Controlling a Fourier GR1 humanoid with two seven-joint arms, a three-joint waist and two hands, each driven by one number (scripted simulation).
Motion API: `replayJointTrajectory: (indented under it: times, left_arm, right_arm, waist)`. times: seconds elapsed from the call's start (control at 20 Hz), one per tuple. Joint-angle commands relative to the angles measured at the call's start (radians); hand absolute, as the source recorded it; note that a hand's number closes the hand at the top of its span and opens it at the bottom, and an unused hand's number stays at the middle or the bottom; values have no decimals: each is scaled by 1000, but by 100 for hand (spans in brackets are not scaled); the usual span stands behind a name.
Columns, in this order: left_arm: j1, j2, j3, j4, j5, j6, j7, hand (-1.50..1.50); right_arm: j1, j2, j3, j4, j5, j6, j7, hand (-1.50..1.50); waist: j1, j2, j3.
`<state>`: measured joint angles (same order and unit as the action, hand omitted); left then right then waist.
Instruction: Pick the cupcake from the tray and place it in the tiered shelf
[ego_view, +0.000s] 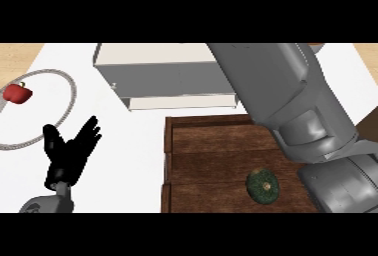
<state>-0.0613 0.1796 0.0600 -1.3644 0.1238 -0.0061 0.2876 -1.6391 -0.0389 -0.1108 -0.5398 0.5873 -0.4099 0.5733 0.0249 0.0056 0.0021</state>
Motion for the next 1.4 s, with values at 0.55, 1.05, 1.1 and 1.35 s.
replayJointTrajectory:
  times: [0.55,1.05,1.1,1.35]
  left_arm:
    - [15,26,30,-48,18,-2,68,0]
    - [87,-7,23,-54,3,10,17,0]
    - [33,3,34,13,-4,9,13,0]
    - [45,1,31,-52,11,2,55,0]
  right_arm:
    - [42,-111,-109,-91,-11,-269,30,-150]
    - [289,-281,-180,-460,-118,-149,154,-150]
    - [303,-309,-173,-494,-136,-76,172,-150]
    - [462,-337,-170,-734,-206,14,221,-150]
  waist:
    - [-19,-8,-2]
    - [-47,-18,-1]
    - [-53,-15,-1]
    - [-41,-14,-2]
